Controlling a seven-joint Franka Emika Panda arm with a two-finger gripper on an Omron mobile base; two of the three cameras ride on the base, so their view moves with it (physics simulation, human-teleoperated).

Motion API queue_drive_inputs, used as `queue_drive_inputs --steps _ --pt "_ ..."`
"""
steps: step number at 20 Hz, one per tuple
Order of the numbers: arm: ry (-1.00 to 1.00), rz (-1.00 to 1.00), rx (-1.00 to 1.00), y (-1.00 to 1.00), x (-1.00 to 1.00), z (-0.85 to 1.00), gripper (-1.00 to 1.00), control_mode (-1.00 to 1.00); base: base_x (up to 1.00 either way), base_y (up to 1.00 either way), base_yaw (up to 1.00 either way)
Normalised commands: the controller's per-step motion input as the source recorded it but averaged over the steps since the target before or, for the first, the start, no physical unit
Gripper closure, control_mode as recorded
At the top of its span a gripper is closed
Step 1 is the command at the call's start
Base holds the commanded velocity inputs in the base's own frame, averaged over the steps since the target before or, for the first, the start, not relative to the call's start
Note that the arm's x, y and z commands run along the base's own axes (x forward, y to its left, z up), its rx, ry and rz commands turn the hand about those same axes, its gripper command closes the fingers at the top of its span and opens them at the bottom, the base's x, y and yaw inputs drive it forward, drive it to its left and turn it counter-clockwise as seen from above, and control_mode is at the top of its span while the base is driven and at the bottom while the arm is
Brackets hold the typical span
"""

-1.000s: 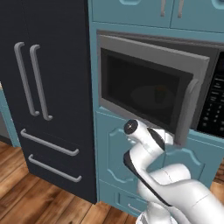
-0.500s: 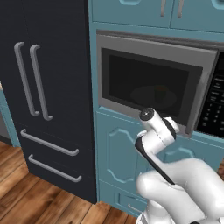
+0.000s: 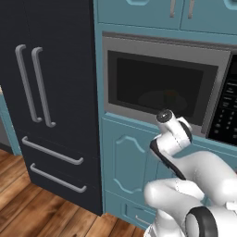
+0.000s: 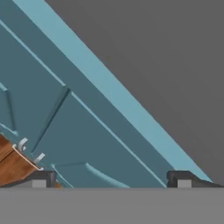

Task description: Place the microwavable item in the microwave. Then, close the microwave door and press the start button.

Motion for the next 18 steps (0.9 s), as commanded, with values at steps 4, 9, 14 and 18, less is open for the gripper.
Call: queue_drive_inputs --steps 4,9,14,18 --pt "0.01 0.22 -0.05 -0.29 0.15 0.0 -1.0 -1.0 0.0 0.0 0.0" --pt "0.0 0.22 -0.08 -0.09 -0.12 0.0 -1.0 -1.0 0.0 0.0 0.0" --pt "0.01 0.1 -0.06 0.31 -0.88 0.02 -1.0 -1.0 0.0 0.0 0.0" --pt "-0.01 0.08 -0.07 0.27 -0.97 0.11 -1.0 -1.0 0.0 0.0 0.0"
